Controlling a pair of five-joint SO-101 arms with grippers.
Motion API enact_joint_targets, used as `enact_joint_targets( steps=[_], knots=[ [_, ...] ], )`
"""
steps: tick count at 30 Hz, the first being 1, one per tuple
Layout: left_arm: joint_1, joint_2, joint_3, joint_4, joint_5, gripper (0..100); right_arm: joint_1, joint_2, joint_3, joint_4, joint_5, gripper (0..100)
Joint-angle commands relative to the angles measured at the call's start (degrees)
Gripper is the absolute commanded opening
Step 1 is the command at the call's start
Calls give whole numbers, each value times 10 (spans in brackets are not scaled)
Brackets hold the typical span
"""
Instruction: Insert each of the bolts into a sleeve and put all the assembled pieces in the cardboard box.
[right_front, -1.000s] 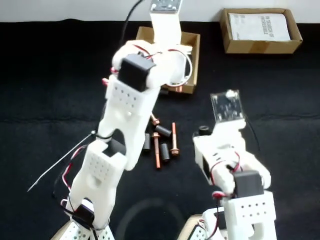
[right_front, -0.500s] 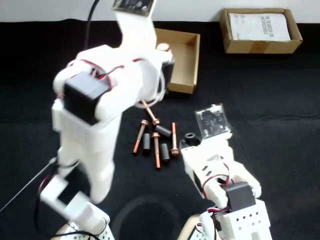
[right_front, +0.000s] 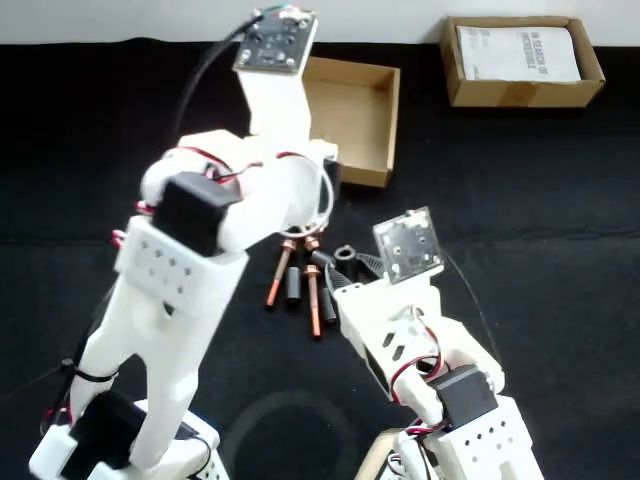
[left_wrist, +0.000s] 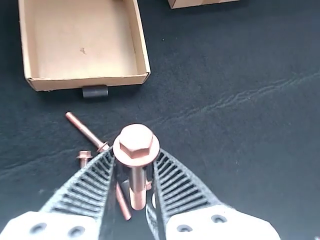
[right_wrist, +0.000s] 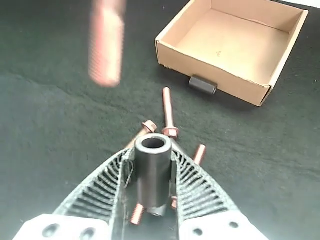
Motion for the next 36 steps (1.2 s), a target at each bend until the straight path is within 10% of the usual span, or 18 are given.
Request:
enact_joint_targets(
  steps=[1, 13, 36],
  knots=[
    [7, -50, 95, -97, 6, 8, -5, -11, -2, -12, -10, 8],
    [23, -196, 320, -309, 5, 8, -5, -11, -3, -12, -11, 8],
    [68, -267, 387, -279, 5, 8, -2, -11, -4, -12, -11, 8]
  ],
)
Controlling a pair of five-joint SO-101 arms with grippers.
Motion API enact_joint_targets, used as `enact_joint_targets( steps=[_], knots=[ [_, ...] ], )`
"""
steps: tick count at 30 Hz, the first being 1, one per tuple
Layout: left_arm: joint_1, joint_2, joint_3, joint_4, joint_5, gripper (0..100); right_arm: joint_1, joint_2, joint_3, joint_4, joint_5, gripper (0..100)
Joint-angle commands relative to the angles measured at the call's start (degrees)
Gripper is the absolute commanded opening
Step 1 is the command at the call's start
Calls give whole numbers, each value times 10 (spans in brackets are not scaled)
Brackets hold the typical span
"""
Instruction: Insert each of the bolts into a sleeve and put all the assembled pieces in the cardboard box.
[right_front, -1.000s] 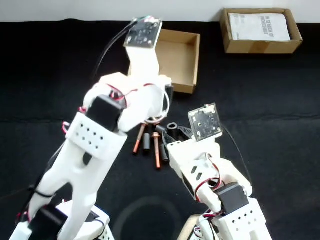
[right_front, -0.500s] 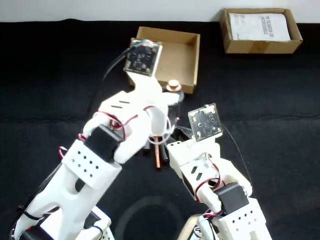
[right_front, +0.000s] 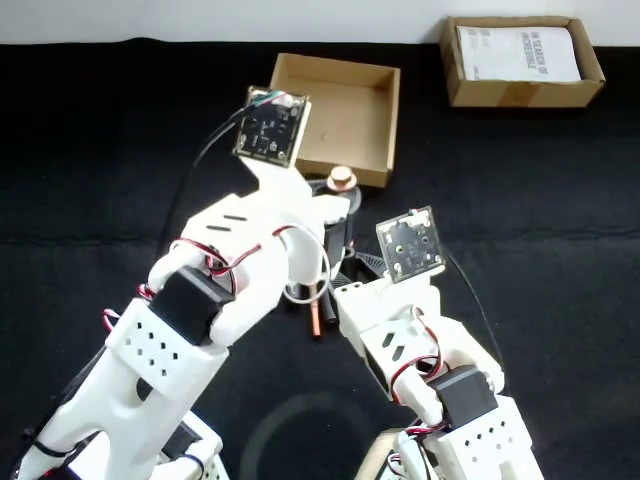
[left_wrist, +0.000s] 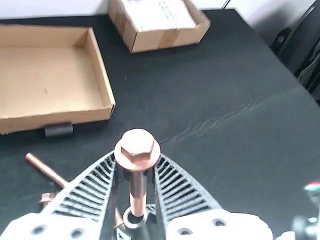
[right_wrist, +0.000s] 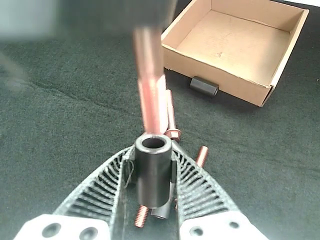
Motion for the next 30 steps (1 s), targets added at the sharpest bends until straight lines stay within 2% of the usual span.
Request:
enact_joint_targets(
  steps=[1, 19, 22, 27, 30],
  knots=[
    [9, -21, 20, 0, 4, 8, -2, -11, -4, -11, -5, 8],
    [30, -21, 100, 17, 4, 14, -2, -11, -7, -11, -3, 8],
    [32, -21, 72, 82, 1, 29, -2, -11, -7, -11, -3, 8],
    [28, -21, -12, 271, 0, 209, -1, -11, -7, -11, -3, 8],
    [27, -21, -71, 378, -1, 268, -1, -8, -7, -12, -3, 8]
  ],
)
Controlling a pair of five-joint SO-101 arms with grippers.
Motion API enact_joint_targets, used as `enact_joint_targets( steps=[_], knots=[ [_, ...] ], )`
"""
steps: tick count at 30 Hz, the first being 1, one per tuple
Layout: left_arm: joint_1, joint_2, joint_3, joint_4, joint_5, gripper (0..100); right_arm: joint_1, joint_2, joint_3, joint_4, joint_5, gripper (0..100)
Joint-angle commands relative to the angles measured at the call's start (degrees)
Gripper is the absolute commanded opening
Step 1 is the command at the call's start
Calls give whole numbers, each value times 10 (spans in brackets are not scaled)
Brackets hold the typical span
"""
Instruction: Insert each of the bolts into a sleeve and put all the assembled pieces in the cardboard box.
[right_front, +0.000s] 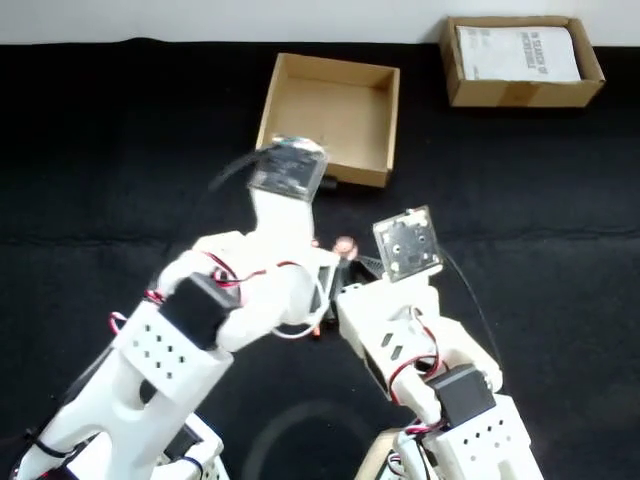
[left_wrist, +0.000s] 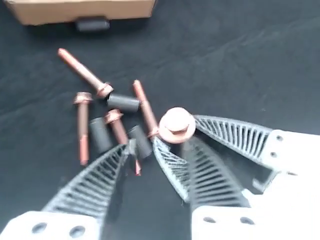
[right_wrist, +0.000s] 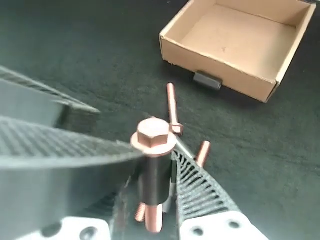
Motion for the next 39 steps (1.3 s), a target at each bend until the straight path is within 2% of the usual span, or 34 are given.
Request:
enact_joint_targets(
  steps=[1, 7, 11, 15, 20, 25, 29, 34, 39],
  knots=[
    [6, -15, -80, 127, -1, 265, 1, -7, -8, -13, -3, 8],
    [5, -15, -179, 203, -1, 214, 24, -3, -3, -70, 1, 8],
    [-23, -58, -217, 207, -2, 113, 67, 67, -35, -137, 65, 8],
    [-89, -111, -215, 192, -68, 4, 99, 201, -162, -142, 88, 8],
    [-217, -146, -200, 189, -90, 8, 97, 382, -327, -139, 138, 8],
    [-343, -168, -102, 126, -90, 8, 99, 543, -454, -139, 250, 8],
    [-413, -218, 12, 77, -90, 8, 108, 640, -523, -139, 393, 8],
    [-450, -290, 155, 17, -90, 8, 109, 741, -610, -141, 547, 8],
    [-467, -329, 247, -22, -90, 8, 121, 828, -673, -141, 660, 8]
  ],
)
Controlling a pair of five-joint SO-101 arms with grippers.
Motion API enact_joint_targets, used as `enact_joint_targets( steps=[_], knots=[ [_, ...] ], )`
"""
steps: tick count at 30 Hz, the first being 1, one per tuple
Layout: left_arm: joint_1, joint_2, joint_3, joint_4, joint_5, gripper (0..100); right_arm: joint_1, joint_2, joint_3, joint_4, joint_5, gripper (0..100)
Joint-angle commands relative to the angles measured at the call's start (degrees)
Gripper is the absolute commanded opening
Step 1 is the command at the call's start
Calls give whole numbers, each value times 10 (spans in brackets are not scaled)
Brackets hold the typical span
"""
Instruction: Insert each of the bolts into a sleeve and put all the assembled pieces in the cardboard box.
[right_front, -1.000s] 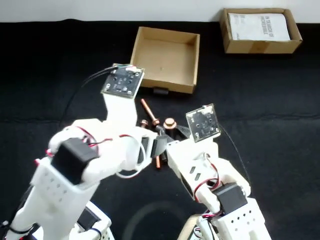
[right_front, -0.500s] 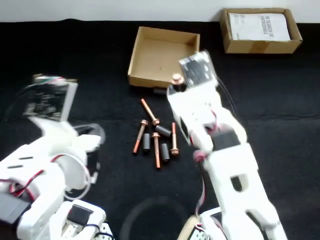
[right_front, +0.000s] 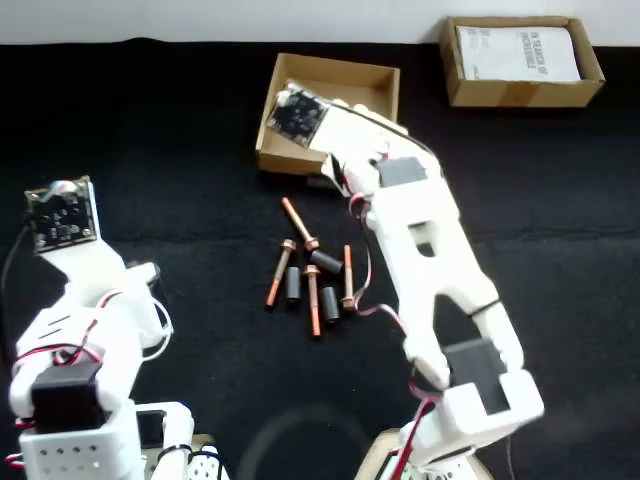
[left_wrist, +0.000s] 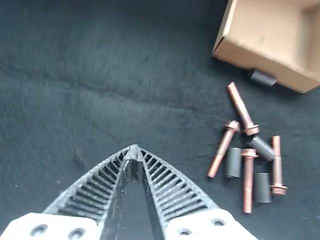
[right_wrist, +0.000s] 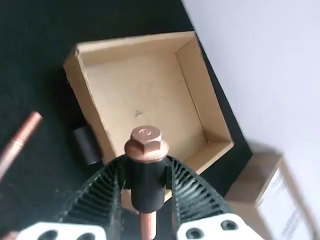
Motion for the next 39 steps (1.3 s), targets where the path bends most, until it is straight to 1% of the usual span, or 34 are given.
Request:
enact_joint_targets(
  steps=[1, 9, 14, 16, 19, 21, 28, 29, 30, 33, 35, 37, 39],
  knots=[
    [-19, -24, 43, -28, -3, 8, 17, 42, -72, -14, 85, 8],
    [-56, -62, 138, -86, -3, 8, 33, 174, -174, -14, 185, 8],
    [-63, -83, 175, -105, -3, 8, 34, 247, -255, -11, 180, 13],
    [-63, -85, 177, -104, -3, 8, 33, 257, -271, -2, 166, 41],
    [-63, -85, 176, -105, -3, 8, 31, 259, -292, 65, 132, 146],
    [-64, -85, 176, -105, -3, 8, 27, 259, -312, 110, 127, 190],
    [-64, -84, 177, -104, -3, 8, 18, 258, -389, 266, 126, 190],
    [-64, -84, 178, -102, -3, 8, 15, 257, -400, 290, 120, 190],
    [-64, -85, 178, -101, -3, 8, 8, 257, -415, 316, 98, 190],
    [-64, -85, 178, -101, -2, 8, -15, 257, -479, 417, -11, 190],
    [-64, -84, 179, -101, -2, 8, -38, 258, -521, 494, -68, 190],
    [-64, -84, 179, -102, -1, 8, -64, 260, -550, 553, -104, 190],
    [-64, -85, 179, -105, 0, 8, -86, 261, -564, 596, -117, 190]
  ],
)
